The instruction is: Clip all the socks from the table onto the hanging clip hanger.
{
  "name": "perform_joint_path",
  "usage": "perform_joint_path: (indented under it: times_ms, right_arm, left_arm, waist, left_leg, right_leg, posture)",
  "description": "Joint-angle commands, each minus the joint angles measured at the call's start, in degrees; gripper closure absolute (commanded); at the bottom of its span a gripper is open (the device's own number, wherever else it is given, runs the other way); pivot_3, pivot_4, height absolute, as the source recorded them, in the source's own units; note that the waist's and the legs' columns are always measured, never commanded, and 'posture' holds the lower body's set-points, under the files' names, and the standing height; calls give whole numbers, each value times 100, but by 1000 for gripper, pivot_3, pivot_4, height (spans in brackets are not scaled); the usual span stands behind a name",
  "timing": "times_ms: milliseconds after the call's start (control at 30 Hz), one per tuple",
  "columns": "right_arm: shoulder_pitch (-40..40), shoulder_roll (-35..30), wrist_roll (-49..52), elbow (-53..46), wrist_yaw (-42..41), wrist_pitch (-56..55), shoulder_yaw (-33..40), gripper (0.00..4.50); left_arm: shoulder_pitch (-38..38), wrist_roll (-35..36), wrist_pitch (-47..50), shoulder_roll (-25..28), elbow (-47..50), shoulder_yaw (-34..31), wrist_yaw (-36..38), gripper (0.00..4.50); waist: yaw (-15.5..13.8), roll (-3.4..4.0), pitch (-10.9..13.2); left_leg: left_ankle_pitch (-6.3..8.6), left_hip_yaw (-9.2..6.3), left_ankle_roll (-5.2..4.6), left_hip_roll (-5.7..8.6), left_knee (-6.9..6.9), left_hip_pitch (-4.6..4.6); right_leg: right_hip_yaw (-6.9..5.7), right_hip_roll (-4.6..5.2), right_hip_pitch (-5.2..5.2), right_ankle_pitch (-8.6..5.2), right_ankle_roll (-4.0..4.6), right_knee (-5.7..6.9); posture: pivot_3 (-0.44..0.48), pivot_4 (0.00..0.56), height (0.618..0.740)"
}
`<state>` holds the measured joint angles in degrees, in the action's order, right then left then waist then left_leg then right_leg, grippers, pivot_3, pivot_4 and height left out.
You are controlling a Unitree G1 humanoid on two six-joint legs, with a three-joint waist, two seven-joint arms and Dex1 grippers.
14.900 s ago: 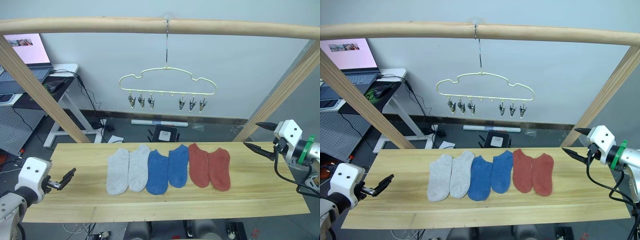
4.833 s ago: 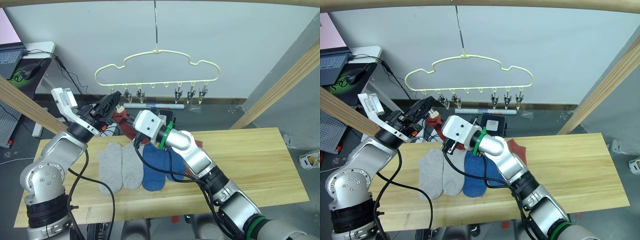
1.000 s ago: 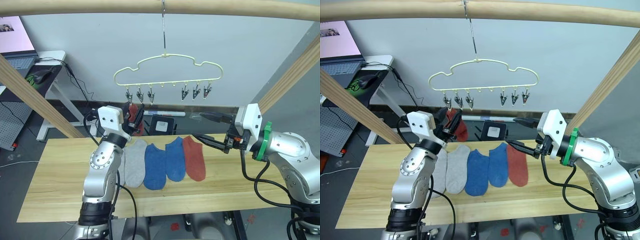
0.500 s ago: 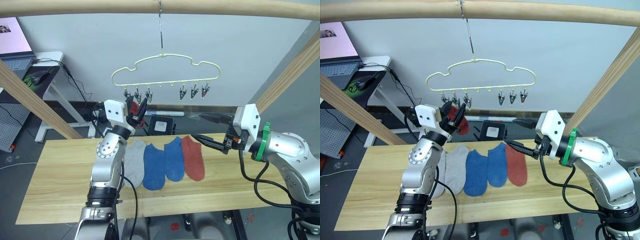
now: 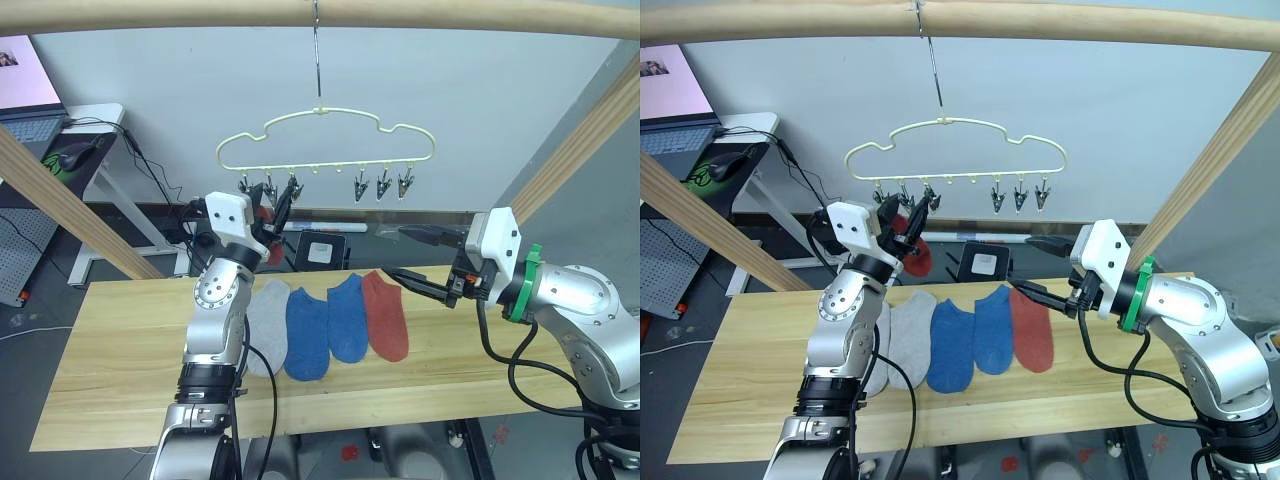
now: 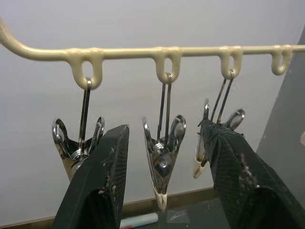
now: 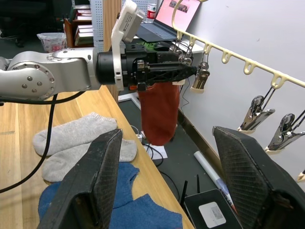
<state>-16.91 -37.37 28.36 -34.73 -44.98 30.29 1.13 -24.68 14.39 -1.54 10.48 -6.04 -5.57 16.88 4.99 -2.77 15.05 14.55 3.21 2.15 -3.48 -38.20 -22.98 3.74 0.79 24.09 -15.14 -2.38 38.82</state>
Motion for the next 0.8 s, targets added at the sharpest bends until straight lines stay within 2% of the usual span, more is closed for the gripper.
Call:
perform_joint_path:
  times_ms: [33, 567, 733, 800]
  right_arm:
    - [-32, -61, 107, -249, 2, -52, 82, 1328]
    - [-10, -39, 67, -245, 16, -90, 51, 1328]
    - [11, -34, 59, -258, 27, -95, 42, 1328]
    - [20, -35, 58, -265, 31, -93, 41, 1328]
  left_arm:
    - [-89, 20, -97, -16, 74, -86, -18, 1963]
    - [-199, 70, -29, -43, 102, -181, -72, 1963]
    - [-188, 60, -36, -35, 119, -185, -74, 3035]
    - [-190, 61, -36, -26, 117, -179, -55, 3717]
  waist:
    - [1, 0, 0]
    - [1, 0, 0]
    - [1, 0, 0]
    - [1, 0, 0]
  left_leg:
    - [0, 0, 0, 0, 0, 0]
    - [0, 0, 0, 0, 3, -1]
    - [0, 0, 0, 0, 3, -1]
    - [0, 0, 0, 0, 3, -1]
  right_leg:
    - [0, 0, 0, 0, 0, -1]
    - [0, 0, 1, 0, 0, -4]
    - [0, 0, 1, 0, 0, -4]
    - [-1, 0, 1, 0, 0, -4]
  posture:
    - [-163, 234, 740]
    - [-162, 228, 740]
    - [-163, 230, 740]
    - [-164, 230, 740]
